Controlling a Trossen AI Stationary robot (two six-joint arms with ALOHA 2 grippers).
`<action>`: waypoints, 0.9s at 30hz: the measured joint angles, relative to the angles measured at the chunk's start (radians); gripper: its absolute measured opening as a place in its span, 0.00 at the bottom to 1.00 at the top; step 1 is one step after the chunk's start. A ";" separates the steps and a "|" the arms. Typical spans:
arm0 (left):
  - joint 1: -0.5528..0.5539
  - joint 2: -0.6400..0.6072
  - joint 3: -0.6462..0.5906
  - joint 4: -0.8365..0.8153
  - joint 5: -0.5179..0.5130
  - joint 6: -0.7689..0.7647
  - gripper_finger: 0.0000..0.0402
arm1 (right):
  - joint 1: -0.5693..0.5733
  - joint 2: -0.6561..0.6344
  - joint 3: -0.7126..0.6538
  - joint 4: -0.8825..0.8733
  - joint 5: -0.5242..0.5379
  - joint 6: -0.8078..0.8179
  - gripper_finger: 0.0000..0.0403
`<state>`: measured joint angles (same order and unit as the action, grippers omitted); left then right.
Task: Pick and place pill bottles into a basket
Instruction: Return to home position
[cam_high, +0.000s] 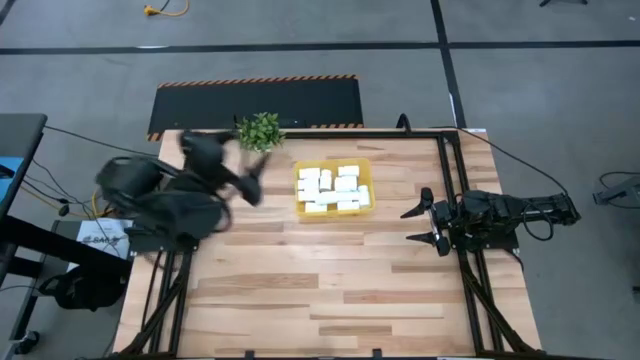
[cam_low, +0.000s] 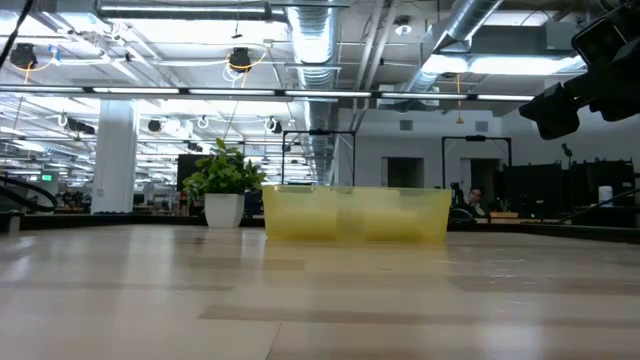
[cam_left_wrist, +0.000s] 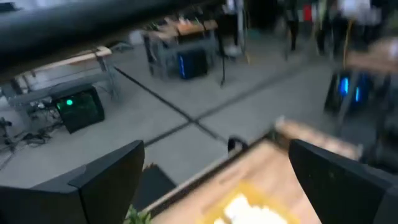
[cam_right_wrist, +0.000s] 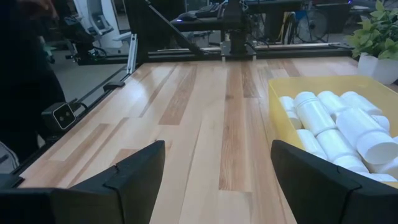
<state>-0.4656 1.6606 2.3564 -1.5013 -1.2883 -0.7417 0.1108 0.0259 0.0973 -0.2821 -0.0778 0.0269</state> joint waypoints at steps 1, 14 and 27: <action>-0.008 -0.024 0.001 -0.015 -0.035 -0.033 0.96 | 0.000 0.000 0.000 0.000 0.000 0.000 0.71; 0.055 -0.366 -0.335 -0.054 -0.283 -0.566 0.96 | 0.000 0.000 0.000 0.000 0.000 0.000 0.71; 0.179 -0.347 -0.644 0.026 0.056 -1.197 0.96 | 0.000 0.000 0.000 0.000 0.000 0.000 0.71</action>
<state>-0.2870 1.3139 1.7121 -1.4750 -1.2324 -1.9392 0.1108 0.0257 0.0971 -0.2821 -0.0779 0.0269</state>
